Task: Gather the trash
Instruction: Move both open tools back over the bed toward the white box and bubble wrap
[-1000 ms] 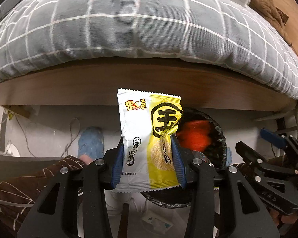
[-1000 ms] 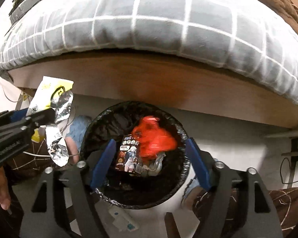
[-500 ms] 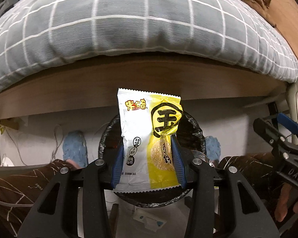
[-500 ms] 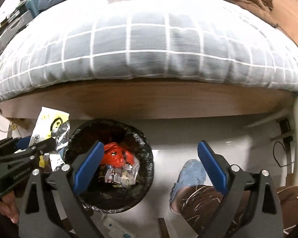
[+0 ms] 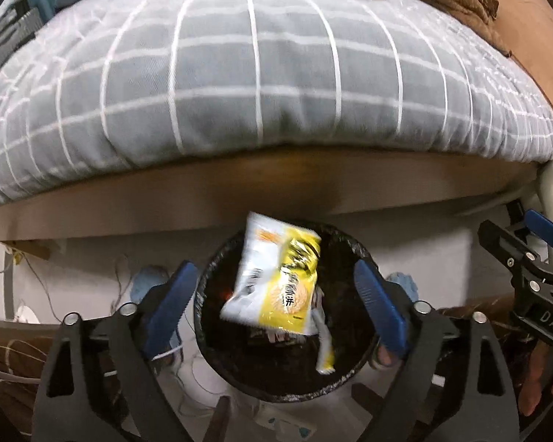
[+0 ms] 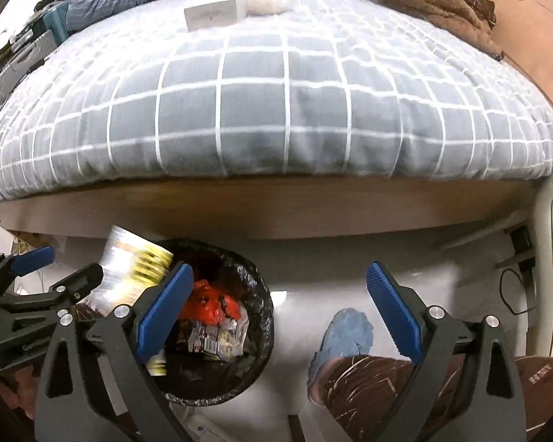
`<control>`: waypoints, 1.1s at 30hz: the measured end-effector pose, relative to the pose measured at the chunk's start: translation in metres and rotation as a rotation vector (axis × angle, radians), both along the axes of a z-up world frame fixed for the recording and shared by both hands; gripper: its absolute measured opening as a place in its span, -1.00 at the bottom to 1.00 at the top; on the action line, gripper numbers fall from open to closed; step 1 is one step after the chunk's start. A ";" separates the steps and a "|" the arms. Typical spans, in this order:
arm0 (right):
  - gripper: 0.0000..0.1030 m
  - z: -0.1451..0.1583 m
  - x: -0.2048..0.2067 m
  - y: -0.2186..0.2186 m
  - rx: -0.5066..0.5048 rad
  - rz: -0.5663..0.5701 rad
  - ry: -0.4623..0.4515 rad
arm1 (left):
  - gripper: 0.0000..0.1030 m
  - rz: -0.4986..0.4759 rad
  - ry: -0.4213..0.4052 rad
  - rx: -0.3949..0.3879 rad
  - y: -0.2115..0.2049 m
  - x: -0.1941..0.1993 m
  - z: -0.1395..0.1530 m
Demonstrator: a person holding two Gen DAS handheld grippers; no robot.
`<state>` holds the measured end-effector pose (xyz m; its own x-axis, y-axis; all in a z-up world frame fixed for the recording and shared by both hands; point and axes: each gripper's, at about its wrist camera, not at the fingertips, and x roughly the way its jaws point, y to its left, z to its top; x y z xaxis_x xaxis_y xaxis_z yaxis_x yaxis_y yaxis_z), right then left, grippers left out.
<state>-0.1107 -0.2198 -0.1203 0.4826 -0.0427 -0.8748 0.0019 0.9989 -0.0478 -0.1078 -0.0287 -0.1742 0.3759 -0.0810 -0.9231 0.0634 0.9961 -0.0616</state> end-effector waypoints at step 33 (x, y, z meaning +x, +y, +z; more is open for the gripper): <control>0.77 0.106 0.190 -0.053 0.009 -0.029 -0.342 | 0.89 0.014 -0.309 0.014 -0.057 0.186 0.104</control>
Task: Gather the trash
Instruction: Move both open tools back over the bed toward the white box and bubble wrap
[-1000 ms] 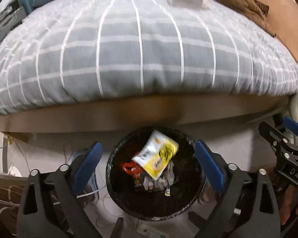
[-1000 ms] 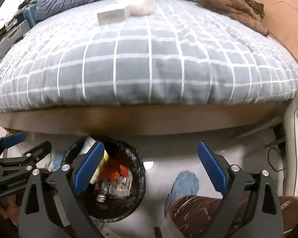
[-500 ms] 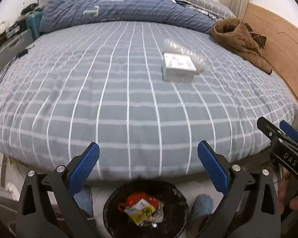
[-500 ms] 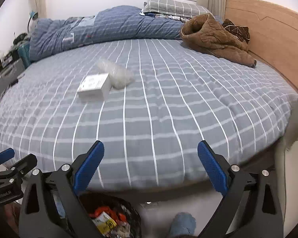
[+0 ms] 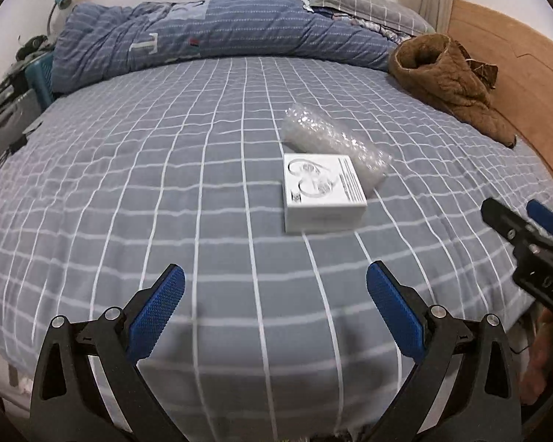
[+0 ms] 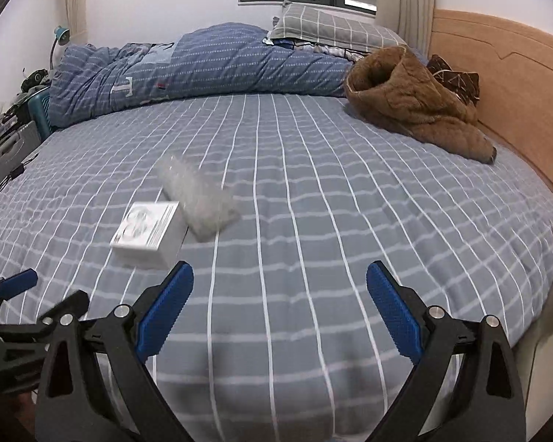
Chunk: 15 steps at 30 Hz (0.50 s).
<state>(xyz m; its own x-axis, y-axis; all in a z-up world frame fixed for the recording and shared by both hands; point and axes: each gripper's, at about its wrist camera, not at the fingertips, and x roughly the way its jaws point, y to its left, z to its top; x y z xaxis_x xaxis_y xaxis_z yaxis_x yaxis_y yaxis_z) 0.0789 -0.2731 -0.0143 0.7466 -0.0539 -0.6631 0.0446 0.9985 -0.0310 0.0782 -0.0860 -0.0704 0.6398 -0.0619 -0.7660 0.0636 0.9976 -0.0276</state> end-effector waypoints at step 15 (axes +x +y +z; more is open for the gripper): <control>0.77 -0.007 0.063 -0.019 -0.020 0.020 0.027 | 0.89 -0.027 0.019 -0.015 -0.031 0.071 -0.018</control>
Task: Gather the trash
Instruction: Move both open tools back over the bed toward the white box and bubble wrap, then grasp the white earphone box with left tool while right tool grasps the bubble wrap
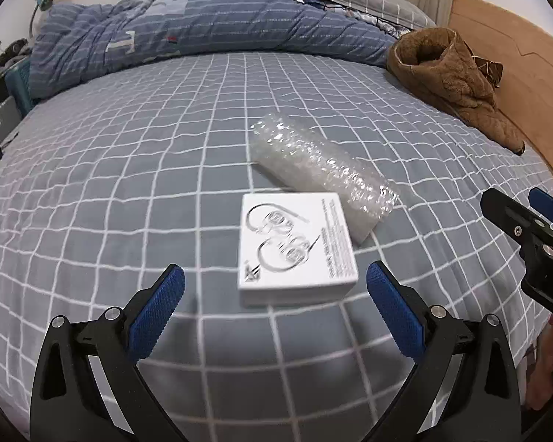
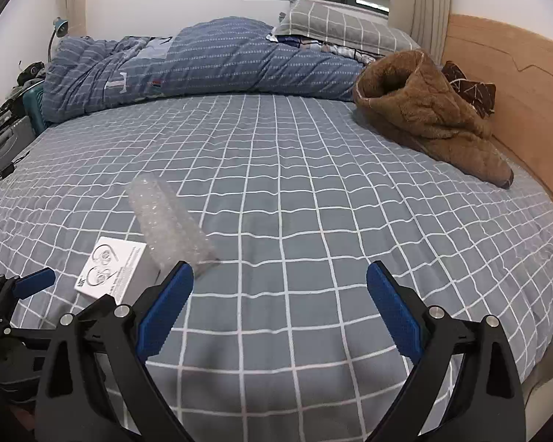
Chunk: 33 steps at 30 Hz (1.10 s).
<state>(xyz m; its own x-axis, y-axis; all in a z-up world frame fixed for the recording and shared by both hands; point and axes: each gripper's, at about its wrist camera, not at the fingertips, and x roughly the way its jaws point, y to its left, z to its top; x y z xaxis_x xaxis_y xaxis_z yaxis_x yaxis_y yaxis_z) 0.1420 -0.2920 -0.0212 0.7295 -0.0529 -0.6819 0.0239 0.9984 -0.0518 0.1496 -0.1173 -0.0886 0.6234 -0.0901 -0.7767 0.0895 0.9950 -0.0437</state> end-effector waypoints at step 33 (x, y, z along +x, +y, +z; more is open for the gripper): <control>0.72 -0.046 0.080 0.108 -0.011 0.147 0.118 | 0.31 0.142 0.022 0.012 0.155 0.026 0.014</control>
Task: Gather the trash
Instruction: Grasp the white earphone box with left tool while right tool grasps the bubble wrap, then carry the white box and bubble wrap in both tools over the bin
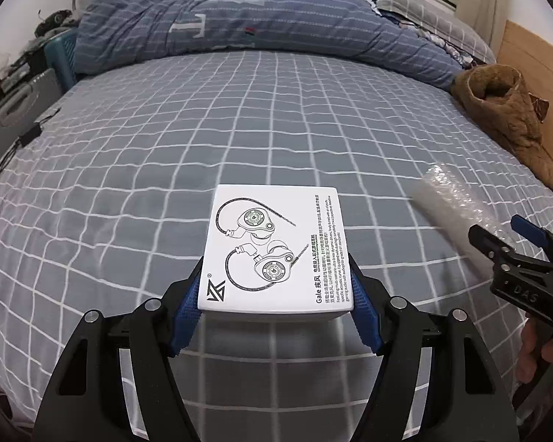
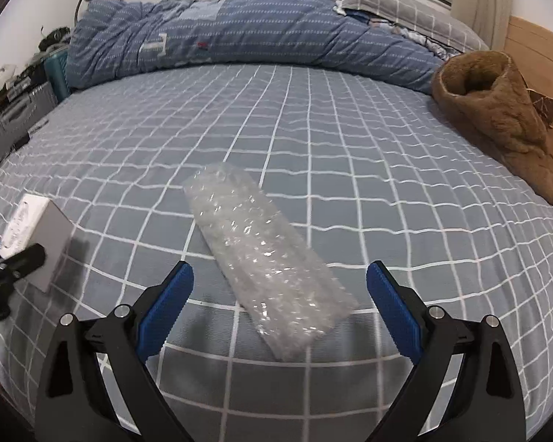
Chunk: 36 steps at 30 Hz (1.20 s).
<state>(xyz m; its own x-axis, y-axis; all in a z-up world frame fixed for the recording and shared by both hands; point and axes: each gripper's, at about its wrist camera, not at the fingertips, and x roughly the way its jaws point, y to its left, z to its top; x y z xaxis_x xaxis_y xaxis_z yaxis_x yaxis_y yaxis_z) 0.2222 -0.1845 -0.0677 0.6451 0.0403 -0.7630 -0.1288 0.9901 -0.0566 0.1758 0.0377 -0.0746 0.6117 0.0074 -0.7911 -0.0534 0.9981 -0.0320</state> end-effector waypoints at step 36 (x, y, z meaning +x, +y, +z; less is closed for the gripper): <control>-0.56 0.052 -0.142 0.021 0.047 -0.051 -0.046 | 0.31 -0.031 -0.063 -0.024 0.017 -0.135 0.046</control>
